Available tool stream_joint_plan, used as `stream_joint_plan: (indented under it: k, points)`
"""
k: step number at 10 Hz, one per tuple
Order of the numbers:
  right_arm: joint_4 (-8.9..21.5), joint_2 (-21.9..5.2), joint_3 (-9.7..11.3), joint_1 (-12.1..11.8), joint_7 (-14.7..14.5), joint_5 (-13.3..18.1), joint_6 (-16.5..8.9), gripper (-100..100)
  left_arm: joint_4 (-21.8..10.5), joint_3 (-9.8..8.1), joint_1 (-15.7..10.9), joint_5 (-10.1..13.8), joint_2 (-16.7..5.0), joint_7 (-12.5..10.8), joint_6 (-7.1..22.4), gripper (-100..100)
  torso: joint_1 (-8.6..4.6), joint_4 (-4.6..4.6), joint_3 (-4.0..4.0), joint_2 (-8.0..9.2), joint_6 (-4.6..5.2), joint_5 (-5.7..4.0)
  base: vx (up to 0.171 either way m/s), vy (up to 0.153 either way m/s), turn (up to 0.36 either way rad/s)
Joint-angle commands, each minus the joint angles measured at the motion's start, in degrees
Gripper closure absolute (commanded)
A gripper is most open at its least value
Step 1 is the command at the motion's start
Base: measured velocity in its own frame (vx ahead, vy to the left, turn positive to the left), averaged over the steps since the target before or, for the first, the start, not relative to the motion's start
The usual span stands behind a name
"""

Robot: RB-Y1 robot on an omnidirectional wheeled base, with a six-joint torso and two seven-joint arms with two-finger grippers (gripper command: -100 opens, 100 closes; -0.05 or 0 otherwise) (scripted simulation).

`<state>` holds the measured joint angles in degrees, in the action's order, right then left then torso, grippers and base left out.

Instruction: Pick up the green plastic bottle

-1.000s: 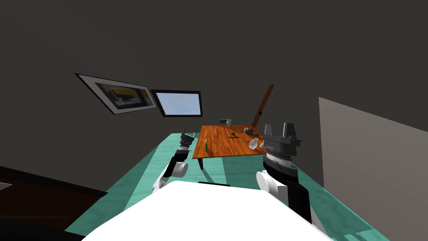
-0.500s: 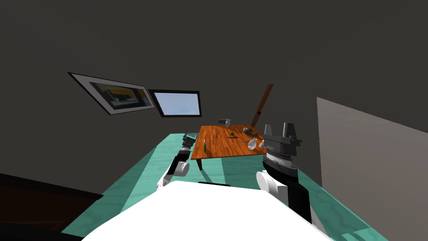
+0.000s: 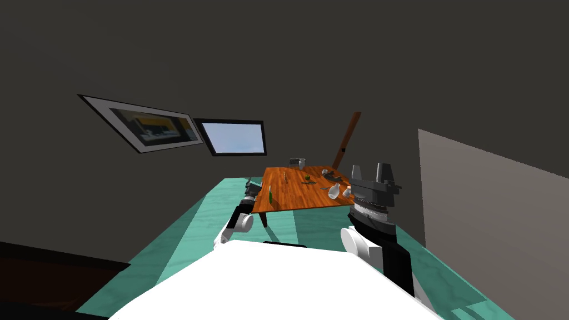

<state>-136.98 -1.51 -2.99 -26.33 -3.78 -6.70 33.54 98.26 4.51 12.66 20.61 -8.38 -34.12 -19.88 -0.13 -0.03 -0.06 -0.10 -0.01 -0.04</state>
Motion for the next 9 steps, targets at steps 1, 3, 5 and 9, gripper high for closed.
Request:
stream_joint_plan:
  k: [1, 3, 5, 9]
  points:
    - [0.0, 0.0, 0.0, 0.0, 0.0, 0.0, 0.0, 0, -2.86, 0.19, -1.02, 1.91, -0.2, -2.21, -0.19, -100, 0.0, 0.0, 0.0, 0.0, 0.0, 0.0, 0.026, -0.044, -0.038]
    - [0.0, 0.0, 0.0, 0.0, 0.0, 0.0, 0.0, 0, -5.63, 0.18, -1.92, 3.61, -0.13, -3.85, 0.38, -100, 0.0, 0.0, 0.0, -0.01, 0.0, 0.0, 0.032, -0.038, -0.024]
    - [0.0, 0.0, 0.0, 0.0, 0.0, 0.0, 0.0, 0, -8.7, 0.14, -2.81, 5.32, -0.05, -5.45, 0.98, -100, 0.01, 0.0, -0.01, -0.01, -0.01, 0.0, 0.037, -0.032, -0.031]
    - [0.0, 0.0, 0.0, 0.0, 0.0, 0.0, 0.0, 0, -12.99, 0.04, -3.68, 7.04, 0.05, -7.01, 1.61, -100, 0.02, 0.0, -0.01, -0.01, 0.0, 0.0, 0.029, -0.028, -0.02]
